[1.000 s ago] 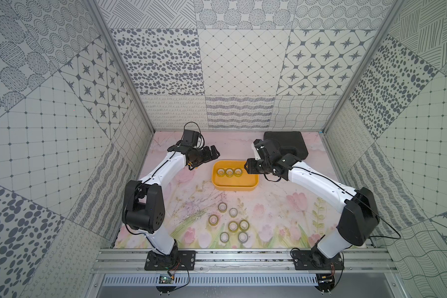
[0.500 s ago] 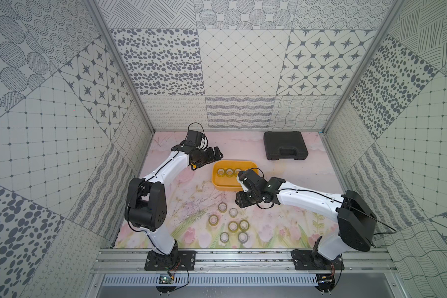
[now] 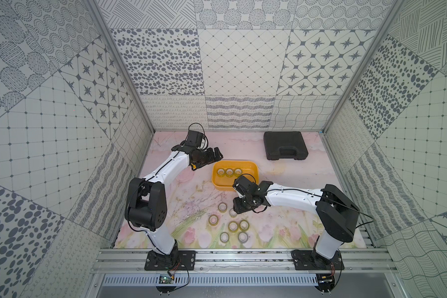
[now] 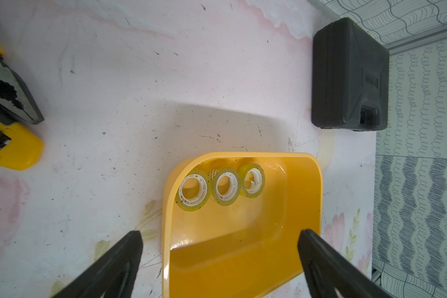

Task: Put the transparent tape into the storage box
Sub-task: Pick up the tape at the center of the board.

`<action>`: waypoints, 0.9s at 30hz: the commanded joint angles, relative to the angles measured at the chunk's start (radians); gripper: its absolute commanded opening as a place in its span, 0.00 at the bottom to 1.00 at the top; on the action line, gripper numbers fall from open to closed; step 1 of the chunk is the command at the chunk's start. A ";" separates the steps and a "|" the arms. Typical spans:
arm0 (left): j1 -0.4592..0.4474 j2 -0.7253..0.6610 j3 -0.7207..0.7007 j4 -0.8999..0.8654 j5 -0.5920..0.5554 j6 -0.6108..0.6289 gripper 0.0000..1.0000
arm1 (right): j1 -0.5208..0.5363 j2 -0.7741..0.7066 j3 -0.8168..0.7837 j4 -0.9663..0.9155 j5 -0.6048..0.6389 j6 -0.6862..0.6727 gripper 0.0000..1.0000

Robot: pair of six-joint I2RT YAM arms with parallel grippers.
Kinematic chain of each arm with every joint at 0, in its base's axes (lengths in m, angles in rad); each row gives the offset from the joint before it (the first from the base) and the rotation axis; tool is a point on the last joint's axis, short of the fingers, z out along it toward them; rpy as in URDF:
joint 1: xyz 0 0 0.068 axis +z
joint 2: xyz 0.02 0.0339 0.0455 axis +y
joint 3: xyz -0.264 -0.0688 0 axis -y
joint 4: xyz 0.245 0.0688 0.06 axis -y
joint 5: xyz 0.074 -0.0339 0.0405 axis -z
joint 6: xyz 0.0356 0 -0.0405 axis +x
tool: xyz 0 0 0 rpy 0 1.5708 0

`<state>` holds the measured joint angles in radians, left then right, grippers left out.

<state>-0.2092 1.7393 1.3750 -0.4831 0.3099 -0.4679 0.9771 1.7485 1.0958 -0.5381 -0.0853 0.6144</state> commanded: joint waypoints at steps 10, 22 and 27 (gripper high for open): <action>-0.003 -0.008 0.016 -0.020 -0.008 0.028 0.99 | 0.037 0.084 0.067 -0.054 0.070 0.007 0.43; -0.002 -0.010 0.017 -0.023 -0.009 0.029 0.99 | 0.037 0.088 0.070 -0.077 0.104 0.008 0.22; -0.002 -0.014 0.017 -0.023 -0.015 0.032 0.99 | 0.035 0.049 0.067 -0.078 0.128 0.001 0.14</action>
<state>-0.2096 1.7390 1.3750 -0.4885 0.3050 -0.4660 1.0096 1.8198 1.1374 -0.6147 0.0120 0.6178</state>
